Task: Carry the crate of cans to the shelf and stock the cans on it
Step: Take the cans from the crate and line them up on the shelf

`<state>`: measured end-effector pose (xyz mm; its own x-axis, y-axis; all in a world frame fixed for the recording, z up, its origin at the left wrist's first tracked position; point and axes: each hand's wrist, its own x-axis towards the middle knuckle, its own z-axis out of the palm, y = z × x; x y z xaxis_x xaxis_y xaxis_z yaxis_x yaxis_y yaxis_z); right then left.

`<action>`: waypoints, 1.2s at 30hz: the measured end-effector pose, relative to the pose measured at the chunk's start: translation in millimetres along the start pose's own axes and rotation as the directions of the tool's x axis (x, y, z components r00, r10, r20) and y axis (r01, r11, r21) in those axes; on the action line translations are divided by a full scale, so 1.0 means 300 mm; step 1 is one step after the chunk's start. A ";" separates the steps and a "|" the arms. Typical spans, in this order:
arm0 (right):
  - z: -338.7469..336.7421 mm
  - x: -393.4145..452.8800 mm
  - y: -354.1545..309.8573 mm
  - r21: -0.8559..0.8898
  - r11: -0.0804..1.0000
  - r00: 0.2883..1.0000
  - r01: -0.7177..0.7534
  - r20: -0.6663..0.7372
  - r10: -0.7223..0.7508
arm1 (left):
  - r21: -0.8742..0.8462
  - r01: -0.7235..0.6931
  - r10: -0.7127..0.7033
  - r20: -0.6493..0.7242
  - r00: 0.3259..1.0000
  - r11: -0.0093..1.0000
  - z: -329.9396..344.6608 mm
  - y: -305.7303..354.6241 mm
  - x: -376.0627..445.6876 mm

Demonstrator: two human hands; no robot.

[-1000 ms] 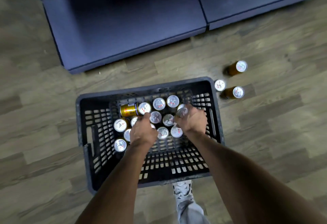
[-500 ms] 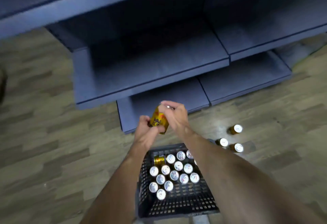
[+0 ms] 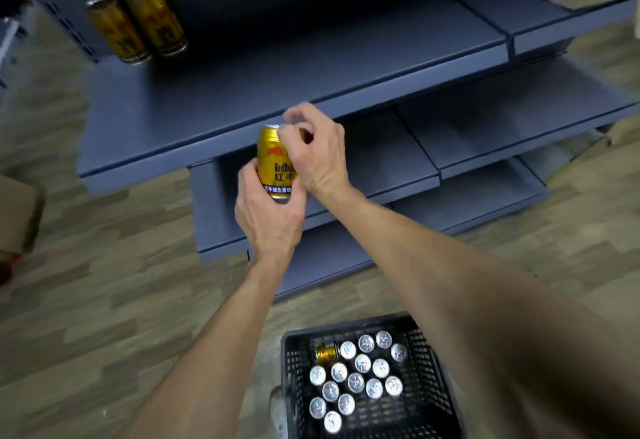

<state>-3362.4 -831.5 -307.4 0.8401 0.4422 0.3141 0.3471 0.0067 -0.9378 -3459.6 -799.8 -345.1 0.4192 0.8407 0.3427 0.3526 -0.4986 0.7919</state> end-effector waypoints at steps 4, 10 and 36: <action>0.046 0.143 -0.116 0.156 0.981 0.991 -0.115 -0.043 0.123 | -0.070 0.087 -0.094 -0.093 0.991 0.994 -0.011 0.104 0.151; 0.104 0.278 -0.145 0.232 0.957 0.983 -0.173 0.093 0.156 | -0.019 0.055 -0.056 -0.022 0.998 0.998 -0.061 0.154 0.364; 0.380 0.630 -0.054 0.071 0.989 0.990 -0.130 0.070 0.125 | 0.205 0.028 -0.047 0.089 0.995 0.978 -0.005 0.015 0.897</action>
<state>-3256.7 -645.8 -249.6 0.8458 0.5010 0.1832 0.2045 0.0126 -0.9788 -3346.5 -575.6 -248.4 0.4747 0.8411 0.2591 0.5280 -0.5078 0.6807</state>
